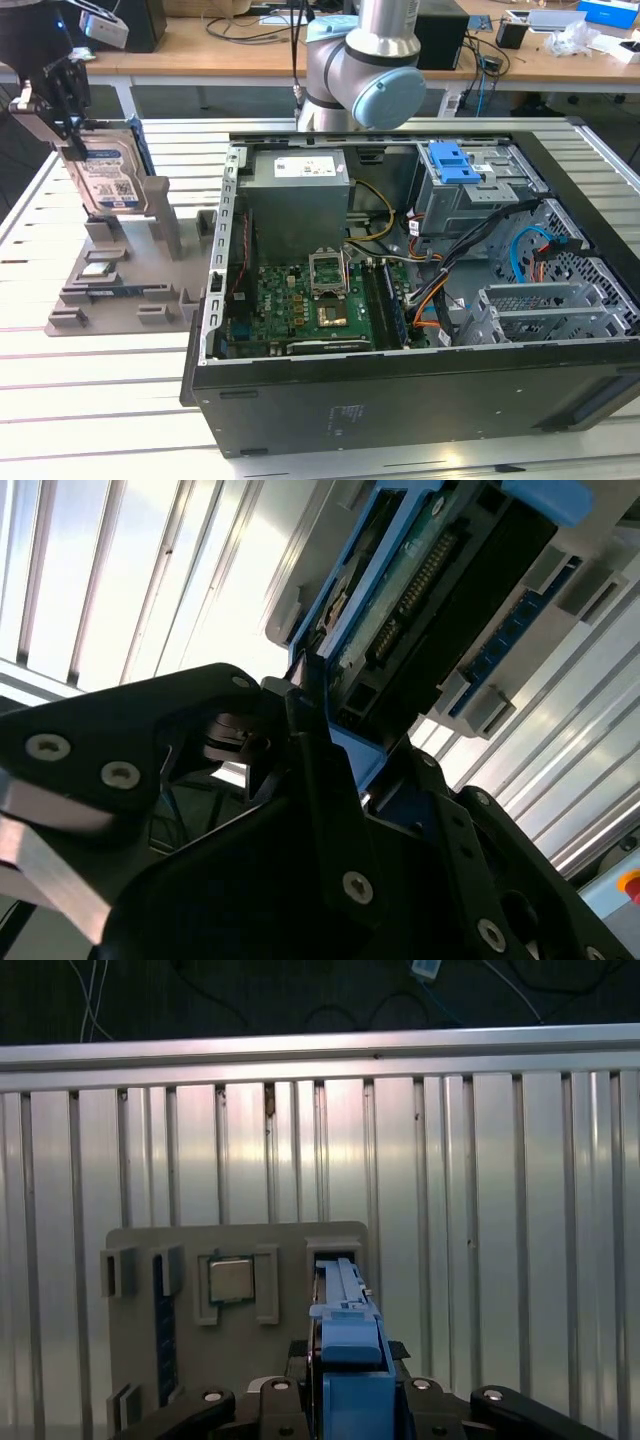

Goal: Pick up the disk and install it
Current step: 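Pick up the disk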

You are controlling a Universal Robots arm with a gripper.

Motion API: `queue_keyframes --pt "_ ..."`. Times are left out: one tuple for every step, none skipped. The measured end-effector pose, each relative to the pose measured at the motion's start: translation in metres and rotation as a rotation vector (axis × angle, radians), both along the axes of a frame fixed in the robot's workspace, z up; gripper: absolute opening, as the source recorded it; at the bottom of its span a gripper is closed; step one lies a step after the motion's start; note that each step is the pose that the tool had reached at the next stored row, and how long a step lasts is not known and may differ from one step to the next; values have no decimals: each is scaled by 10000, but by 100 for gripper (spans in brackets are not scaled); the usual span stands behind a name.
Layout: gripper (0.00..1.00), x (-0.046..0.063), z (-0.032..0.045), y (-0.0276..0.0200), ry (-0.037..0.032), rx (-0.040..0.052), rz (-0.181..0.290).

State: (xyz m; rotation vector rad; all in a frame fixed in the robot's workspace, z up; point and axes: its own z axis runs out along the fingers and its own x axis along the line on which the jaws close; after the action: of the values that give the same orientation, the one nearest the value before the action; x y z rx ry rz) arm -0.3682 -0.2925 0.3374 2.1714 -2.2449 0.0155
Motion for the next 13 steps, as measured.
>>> queue_keyframes --pt "37 0 15 0 0 0 0" --pt "37 0 27 0 -1 0 0" --pt "37 0 46 0 0 0 0" --pt "37 0 60 0 1 0 0" --pt "37 0 73 0 1 0 0" --pt "37 0 84 0 0 0 0" --pt "37 0 102 0 0 0 0" --pt "37 0 114 0 0 0 0" --pt "37 0 144 0 0 0 0" --pt "37 0 168 0 0 0 0" --pt "37 0 183 0 0 0 1" --pt "37 0 218 0 -1 0 0" --pt "37 0 256 0 0 0 0"
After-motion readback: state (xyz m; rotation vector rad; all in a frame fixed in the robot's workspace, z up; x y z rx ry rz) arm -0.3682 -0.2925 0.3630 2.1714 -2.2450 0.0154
